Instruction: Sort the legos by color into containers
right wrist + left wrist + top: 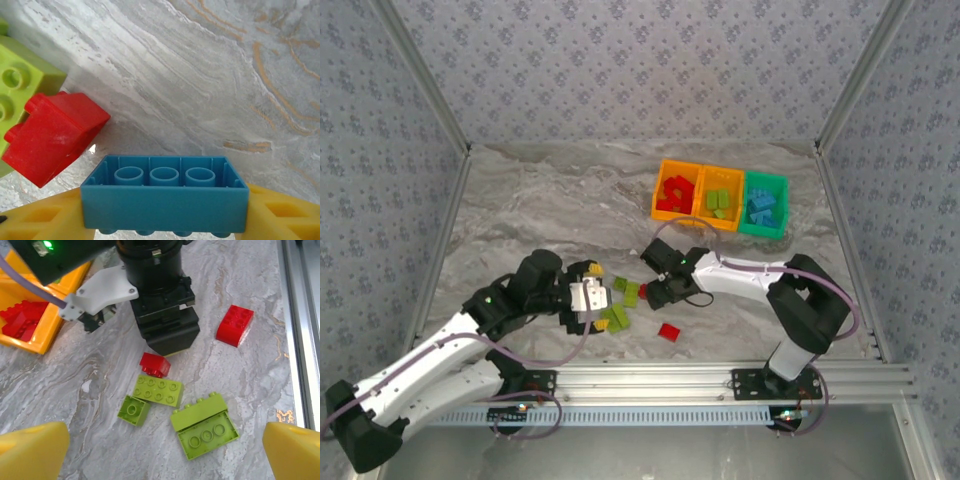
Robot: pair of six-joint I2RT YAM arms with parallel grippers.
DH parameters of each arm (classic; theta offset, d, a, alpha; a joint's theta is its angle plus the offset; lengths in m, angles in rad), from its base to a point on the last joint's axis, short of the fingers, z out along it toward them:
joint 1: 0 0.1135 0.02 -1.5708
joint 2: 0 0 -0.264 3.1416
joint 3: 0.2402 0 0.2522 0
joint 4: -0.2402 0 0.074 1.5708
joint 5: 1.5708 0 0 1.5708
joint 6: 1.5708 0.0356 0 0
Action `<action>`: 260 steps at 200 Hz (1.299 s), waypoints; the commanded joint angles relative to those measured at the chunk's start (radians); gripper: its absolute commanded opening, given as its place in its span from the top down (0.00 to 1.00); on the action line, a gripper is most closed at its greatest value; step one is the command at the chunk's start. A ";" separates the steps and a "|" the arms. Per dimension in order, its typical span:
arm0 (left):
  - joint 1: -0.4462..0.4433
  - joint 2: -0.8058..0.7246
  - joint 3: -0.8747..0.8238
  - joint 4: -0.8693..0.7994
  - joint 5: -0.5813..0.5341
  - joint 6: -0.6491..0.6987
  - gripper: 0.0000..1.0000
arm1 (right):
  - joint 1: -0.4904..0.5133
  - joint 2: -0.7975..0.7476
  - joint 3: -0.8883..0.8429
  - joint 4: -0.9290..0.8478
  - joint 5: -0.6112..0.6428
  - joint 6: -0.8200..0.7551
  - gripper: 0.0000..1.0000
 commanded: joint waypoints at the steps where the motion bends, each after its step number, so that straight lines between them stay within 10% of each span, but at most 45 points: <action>1: 0.002 -0.020 -0.006 -0.020 0.053 0.042 0.01 | -0.001 -0.020 0.006 -0.016 0.015 0.021 0.37; 52: 0.010 -0.052 -0.022 0.024 0.082 0.035 0.01 | -0.101 -0.243 -0.041 -0.058 0.106 0.080 0.45; 95: 0.058 -0.085 -0.039 0.101 0.057 -0.021 0.01 | -0.469 -0.418 -0.015 -0.006 0.074 0.057 0.45; 157: 0.194 -0.072 -0.058 0.231 0.051 -0.230 0.01 | -0.872 -0.133 0.214 0.113 0.073 0.064 0.44; 204: 0.211 -0.047 -0.031 0.190 0.047 -0.243 0.01 | -0.931 0.158 0.494 0.019 -0.004 0.062 0.22; 260: 0.211 -0.090 -0.055 0.192 0.062 -0.212 0.01 | -0.907 0.091 0.515 -0.026 -0.028 0.039 0.14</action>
